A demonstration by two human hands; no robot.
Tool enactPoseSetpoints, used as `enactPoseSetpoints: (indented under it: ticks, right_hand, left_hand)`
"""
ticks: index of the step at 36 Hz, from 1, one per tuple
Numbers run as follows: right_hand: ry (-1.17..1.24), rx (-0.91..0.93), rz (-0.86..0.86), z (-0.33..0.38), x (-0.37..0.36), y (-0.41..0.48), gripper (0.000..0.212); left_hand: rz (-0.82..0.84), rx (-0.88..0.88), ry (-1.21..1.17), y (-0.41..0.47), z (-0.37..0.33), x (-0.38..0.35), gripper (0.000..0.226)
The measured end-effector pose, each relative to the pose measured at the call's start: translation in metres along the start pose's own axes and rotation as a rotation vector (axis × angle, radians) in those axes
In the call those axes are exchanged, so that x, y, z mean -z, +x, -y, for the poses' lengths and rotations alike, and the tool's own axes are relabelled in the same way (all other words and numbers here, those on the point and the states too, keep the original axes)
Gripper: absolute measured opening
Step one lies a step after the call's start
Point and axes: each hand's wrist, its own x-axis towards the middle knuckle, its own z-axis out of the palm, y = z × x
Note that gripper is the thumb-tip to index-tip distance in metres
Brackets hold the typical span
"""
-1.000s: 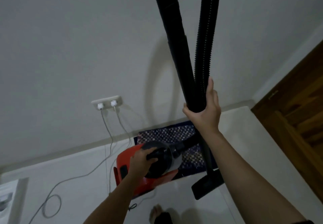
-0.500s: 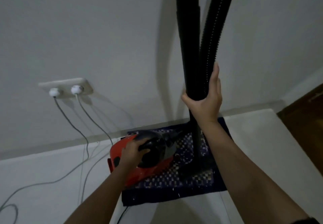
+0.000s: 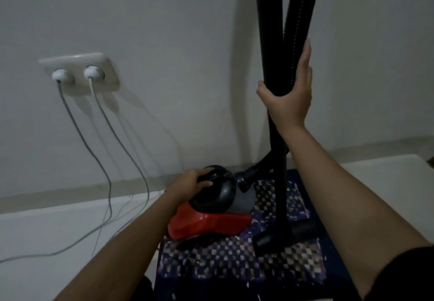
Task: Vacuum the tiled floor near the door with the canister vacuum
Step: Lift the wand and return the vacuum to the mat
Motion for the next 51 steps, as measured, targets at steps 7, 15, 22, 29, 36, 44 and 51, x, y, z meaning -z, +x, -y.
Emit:
enactPoseSetpoints:
  ticks: [7,15,22,29,36,44,51]
  right_hand:
    - [0.017,-0.021,0.045,-0.020,0.007,-0.023,0.096]
    - [0.016,-0.062,0.160,-0.057,0.009,-0.048,0.097]
    - [-0.040,-0.038,0.210,-0.076,0.002,-0.052,0.096]
    - [-0.060,-0.032,0.217,-0.072,0.004,-0.049,0.094]
    - [-0.077,-0.066,0.132,-0.063,0.008,-0.054,0.090]
    - [-0.049,-0.115,0.050,-0.058,0.004,-0.063,0.066]
    - [0.027,-0.141,0.054,-0.055,0.005,-0.066,0.057]
  left_hand:
    - [0.009,-0.013,0.013,0.003,0.003,-0.023,0.050]
    - [-0.028,-0.008,0.031,0.019,0.016,-0.048,0.050]
    - [-0.114,-0.072,0.109,0.023,0.021,-0.056,0.047]
    - [-0.169,-0.062,0.172,0.022,0.025,-0.065,0.045]
    - [-0.130,0.004,0.135,0.017,0.015,-0.062,0.048]
    - [-0.097,0.017,0.079,0.017,0.014,-0.058,0.047]
    - [-0.103,0.013,0.130,0.018,0.015,-0.061,0.047]
